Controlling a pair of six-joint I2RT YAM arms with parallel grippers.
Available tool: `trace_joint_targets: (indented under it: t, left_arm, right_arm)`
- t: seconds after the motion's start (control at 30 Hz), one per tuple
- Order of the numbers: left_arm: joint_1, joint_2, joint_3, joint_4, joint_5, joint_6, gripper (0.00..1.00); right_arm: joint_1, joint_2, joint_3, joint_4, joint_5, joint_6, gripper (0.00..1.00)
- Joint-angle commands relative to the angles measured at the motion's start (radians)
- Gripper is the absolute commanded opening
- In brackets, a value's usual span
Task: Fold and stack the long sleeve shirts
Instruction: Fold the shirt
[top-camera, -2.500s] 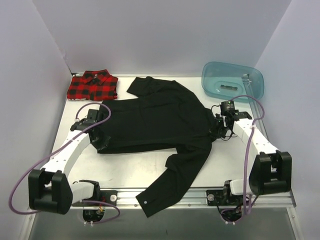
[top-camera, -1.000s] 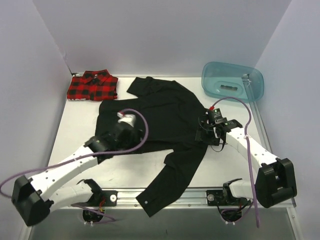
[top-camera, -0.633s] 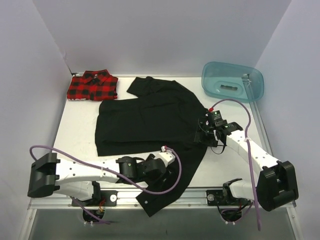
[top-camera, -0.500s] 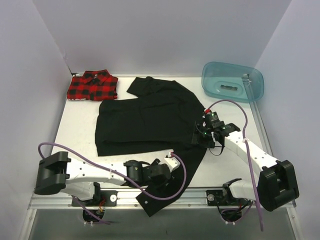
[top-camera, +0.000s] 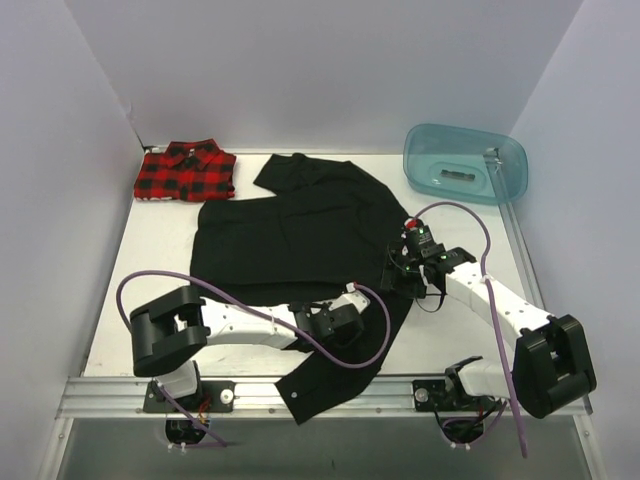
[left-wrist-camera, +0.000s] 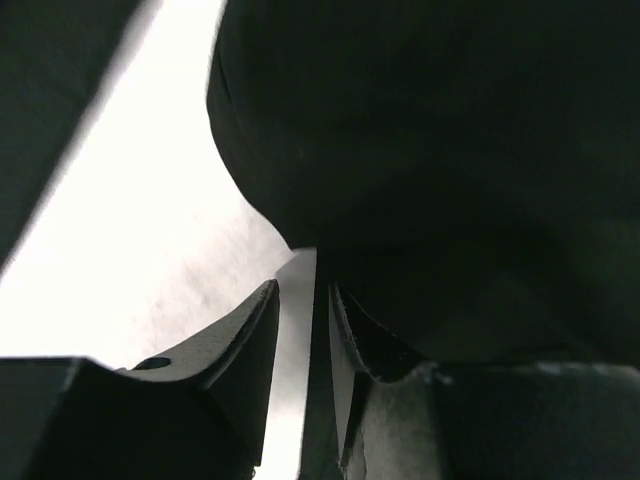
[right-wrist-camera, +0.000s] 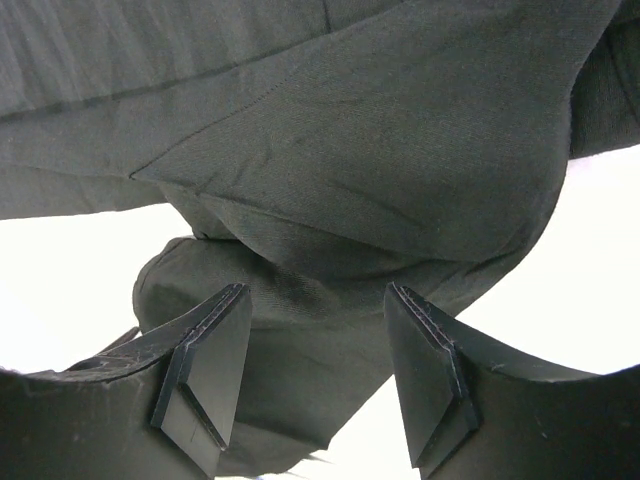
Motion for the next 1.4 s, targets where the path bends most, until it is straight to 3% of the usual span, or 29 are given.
trace_joint_targets:
  t: [0.0, 0.33, 0.47, 0.5, 0.6, 0.73, 0.87, 1.17, 1.37]
  left_arm:
    - [0.045, 0.058, 0.044, -0.019, -0.062, 0.008, 0.35]
    - [0.246, 0.072, 0.08, -0.014, -0.13, 0.021, 0.35]
    - [0.248, -0.008, 0.067, -0.022, -0.131, 0.087, 0.56]
    - [0.237, -0.035, 0.055, -0.022, -0.125, 0.104, 0.66]
    - [0.166, -0.158, 0.027, -0.036, -0.127, 0.172, 0.8]
    - [0.074, -0.278, 0.012, -0.134, -0.038, 0.189, 0.83]
    - [0.04, -0.278, -0.023, -0.204, 0.086, 0.052, 0.83]
    - [0.132, -0.313, -0.081, -0.476, 0.031, -0.458, 0.82]
    - [0.172, -0.397, -0.157, -0.519, 0.013, -0.612, 0.81]
  right_arm:
    - [-0.002, -0.007, -0.012, -0.007, 0.018, 0.008, 0.56]
    - [-0.06, -0.073, -0.033, -0.009, 0.061, 0.007, 0.56]
    - [-0.088, -0.13, -0.046, -0.016, 0.063, -0.01, 0.56]
    - [-0.094, -0.153, -0.047, -0.018, 0.063, -0.015, 0.56]
    - [-0.11, -0.197, -0.056, -0.027, 0.066, -0.02, 0.56]
    - [-0.114, -0.239, -0.066, -0.038, 0.055, -0.017, 0.56]
    - [-0.114, -0.262, -0.076, -0.042, 0.048, -0.009, 0.56]
    - [-0.116, -0.303, -0.096, -0.055, 0.043, -0.001, 0.56]
    - [-0.114, -0.303, -0.104, -0.056, 0.032, 0.002, 0.56]
